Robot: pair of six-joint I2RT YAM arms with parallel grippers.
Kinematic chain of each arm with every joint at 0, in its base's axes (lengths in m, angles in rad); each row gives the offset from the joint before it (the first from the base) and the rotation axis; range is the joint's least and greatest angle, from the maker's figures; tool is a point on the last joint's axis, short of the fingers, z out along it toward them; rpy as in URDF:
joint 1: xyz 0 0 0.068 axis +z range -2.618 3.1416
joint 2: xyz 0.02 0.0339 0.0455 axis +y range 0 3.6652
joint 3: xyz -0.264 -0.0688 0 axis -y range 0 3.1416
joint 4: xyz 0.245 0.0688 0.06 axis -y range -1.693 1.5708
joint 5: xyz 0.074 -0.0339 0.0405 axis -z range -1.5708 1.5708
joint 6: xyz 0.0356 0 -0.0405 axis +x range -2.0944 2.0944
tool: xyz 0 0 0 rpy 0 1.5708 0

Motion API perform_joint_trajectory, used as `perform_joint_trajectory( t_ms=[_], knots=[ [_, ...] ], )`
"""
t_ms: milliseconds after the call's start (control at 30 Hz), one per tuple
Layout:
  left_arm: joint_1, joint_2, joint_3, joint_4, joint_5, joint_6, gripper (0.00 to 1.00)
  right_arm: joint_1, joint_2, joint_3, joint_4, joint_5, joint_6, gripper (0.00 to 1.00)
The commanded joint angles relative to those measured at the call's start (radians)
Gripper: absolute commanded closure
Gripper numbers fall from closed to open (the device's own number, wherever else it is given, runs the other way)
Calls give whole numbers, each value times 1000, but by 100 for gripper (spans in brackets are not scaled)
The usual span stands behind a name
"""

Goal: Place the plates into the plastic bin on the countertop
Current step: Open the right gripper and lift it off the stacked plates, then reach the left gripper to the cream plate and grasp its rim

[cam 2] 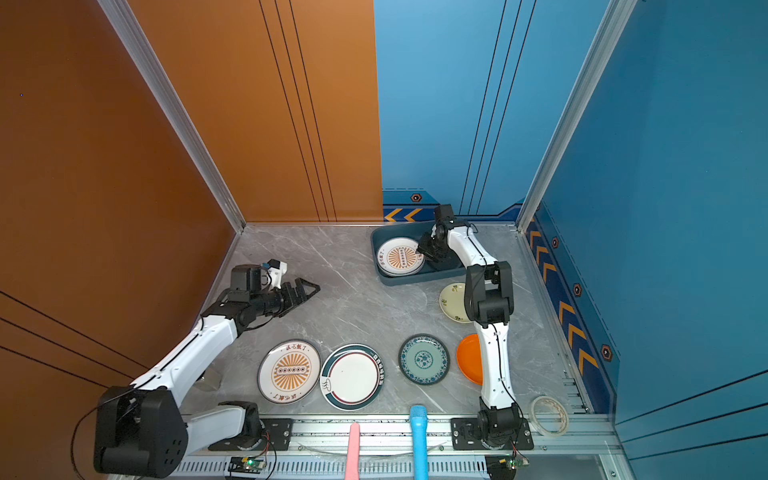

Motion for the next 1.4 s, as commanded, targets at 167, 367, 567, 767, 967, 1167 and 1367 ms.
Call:
perform_joint_trajectory(
  t_ms=[167, 367, 567, 767, 967, 1167, 1367],
  knots=[
    [-22, -17, 7, -49, 12, 38, 2, -6, -30, 25, -31, 91, -46, 55],
    [-57, -26, 6, -50, 2, 32, 2, -10, -101, -15, -5, 98, -66, 54],
    [-186, 3, 44, -48, -49, 10, 0, -15, -222, -123, 29, 105, -91, 54],
    [-437, 103, 105, 41, -182, -71, 1, -52, -360, -268, 85, 98, -79, 54],
    [-618, 272, 187, 196, -275, -173, 4, -87, -428, -374, 108, 76, -82, 54],
    [-736, 451, 330, 246, -336, -231, 6, -114, -466, -452, 138, 55, -84, 54],
    [-761, 601, 435, 280, -341, -275, 11, -135, -516, -540, 185, 42, -70, 54]
  ],
)
